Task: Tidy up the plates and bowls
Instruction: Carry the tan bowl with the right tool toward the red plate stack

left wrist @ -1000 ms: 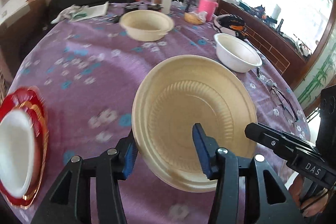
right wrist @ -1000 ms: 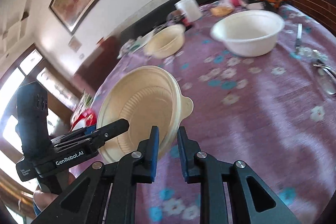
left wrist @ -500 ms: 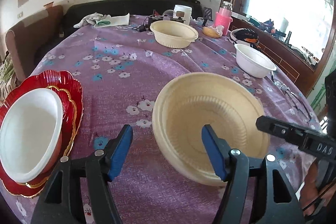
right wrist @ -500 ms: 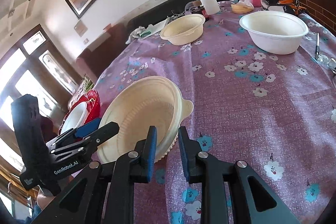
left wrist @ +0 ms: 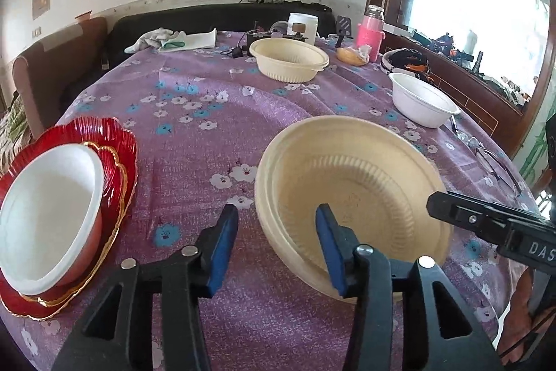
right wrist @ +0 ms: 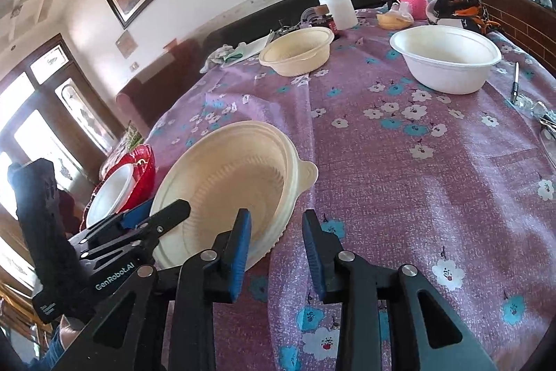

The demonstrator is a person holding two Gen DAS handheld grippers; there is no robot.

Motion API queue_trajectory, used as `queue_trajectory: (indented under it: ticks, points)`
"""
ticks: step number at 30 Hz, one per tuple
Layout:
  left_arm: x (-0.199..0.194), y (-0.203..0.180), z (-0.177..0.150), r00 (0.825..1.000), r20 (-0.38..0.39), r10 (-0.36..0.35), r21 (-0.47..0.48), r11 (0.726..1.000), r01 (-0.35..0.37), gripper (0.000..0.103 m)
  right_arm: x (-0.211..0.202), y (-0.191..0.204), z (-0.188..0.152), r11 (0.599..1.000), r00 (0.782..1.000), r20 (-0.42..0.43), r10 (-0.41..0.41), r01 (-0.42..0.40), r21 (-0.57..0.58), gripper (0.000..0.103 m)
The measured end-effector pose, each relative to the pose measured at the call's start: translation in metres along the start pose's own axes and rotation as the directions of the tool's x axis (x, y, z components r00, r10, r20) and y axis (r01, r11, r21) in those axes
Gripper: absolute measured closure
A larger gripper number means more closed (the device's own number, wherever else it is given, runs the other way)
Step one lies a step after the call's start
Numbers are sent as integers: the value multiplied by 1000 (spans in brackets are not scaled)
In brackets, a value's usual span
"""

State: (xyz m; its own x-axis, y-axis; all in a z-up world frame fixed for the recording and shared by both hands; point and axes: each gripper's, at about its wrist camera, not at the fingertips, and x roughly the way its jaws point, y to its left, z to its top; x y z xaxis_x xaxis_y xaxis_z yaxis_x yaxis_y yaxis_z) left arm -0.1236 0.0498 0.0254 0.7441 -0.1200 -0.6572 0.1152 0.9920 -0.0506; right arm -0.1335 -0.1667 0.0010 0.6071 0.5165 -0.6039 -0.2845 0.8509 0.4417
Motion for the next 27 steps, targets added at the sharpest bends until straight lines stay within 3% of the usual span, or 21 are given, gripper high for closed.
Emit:
queue_trajectory:
  ticks: [3, 27]
  points:
    - [-3, -6, 0, 1000, 23, 22, 25, 999, -22, 60, -1, 2, -1, 1000, 1000, 9, -8, 8, -8, 77]
    - [-9, -13, -1, 999, 44, 21, 45, 999, -23, 60, -6, 9, -2, 1000, 1000, 23, -9, 9, -13, 77]
